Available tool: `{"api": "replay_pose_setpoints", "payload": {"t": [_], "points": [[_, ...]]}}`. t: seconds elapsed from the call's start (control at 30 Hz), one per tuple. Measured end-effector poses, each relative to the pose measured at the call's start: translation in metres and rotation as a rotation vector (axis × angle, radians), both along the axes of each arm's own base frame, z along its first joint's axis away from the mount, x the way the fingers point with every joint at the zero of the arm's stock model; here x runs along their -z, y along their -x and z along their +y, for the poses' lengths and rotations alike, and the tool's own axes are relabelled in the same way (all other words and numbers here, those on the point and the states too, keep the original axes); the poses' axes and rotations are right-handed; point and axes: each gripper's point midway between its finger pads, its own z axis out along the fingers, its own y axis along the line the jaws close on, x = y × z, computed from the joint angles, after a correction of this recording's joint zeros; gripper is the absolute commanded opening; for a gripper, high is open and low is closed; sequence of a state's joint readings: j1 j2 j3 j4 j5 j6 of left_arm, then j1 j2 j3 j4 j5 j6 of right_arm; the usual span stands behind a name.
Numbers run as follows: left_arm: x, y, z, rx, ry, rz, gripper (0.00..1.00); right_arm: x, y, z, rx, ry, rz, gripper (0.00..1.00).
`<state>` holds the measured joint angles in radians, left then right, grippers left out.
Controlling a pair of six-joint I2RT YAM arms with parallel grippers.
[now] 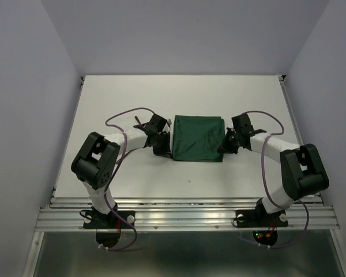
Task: Fold the napkin into a case and place the utensils inside
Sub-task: Smooth out the lower triangle-folded napkin at the center of the board.
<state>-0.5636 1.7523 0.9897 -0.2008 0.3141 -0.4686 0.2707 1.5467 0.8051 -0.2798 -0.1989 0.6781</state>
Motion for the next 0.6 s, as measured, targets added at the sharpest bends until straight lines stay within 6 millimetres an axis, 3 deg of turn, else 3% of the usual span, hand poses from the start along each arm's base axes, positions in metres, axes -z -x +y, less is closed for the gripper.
{"api": "replay_pose_setpoints", "payload": {"t": [0.17,0.4,0.6], "points": [[-0.01,-0.005,0.008,-0.019,-0.044,-0.029,0.0,-0.002,0.001,0.0,-0.002,0.006,-0.006,0.03],[-0.063,-0.028,-0.008,-0.009,0.024,-0.161,0.0,-0.006,-0.002,-0.001,0.005,0.012,-0.023,0.03],[-0.063,-0.016,-0.027,0.05,0.054,-0.157,0.0,-0.005,-0.002,-0.003,0.01,0.02,-0.026,0.03]]}}
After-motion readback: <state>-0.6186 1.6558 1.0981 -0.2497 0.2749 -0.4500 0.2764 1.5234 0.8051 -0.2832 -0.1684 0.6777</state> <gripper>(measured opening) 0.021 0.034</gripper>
